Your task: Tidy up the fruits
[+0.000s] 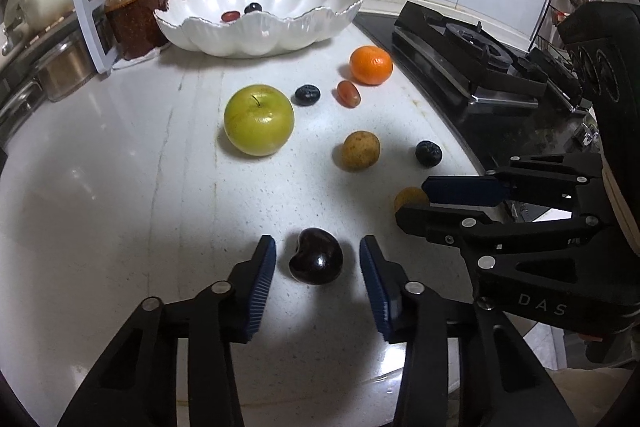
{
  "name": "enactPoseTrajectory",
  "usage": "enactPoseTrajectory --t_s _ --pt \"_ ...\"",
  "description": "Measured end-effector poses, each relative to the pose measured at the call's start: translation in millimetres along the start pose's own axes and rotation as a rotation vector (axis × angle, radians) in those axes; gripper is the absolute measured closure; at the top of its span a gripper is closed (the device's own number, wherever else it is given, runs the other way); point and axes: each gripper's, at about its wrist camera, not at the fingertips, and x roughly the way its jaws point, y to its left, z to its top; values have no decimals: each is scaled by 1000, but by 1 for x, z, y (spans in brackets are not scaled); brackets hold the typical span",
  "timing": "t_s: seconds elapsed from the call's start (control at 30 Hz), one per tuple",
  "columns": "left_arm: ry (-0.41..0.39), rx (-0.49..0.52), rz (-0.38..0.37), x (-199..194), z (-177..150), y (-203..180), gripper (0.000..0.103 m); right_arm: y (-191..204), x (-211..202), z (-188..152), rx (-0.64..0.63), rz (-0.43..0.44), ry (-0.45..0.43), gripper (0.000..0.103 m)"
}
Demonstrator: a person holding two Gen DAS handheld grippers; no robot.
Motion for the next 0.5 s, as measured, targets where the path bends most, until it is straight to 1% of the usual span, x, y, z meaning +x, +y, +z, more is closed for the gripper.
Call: enactPoseTrajectory --t_s 0.03,0.17,0.5 --pt "3 -5 -5 1 0 0 62 1 1 0 -3 2 6 77" --pt "13 -16 -15 4 -1 2 75 2 2 -1 -4 9 9 79" --pt "-8 -55 -25 -4 2 6 76 0 -1 -1 8 0 0 79"
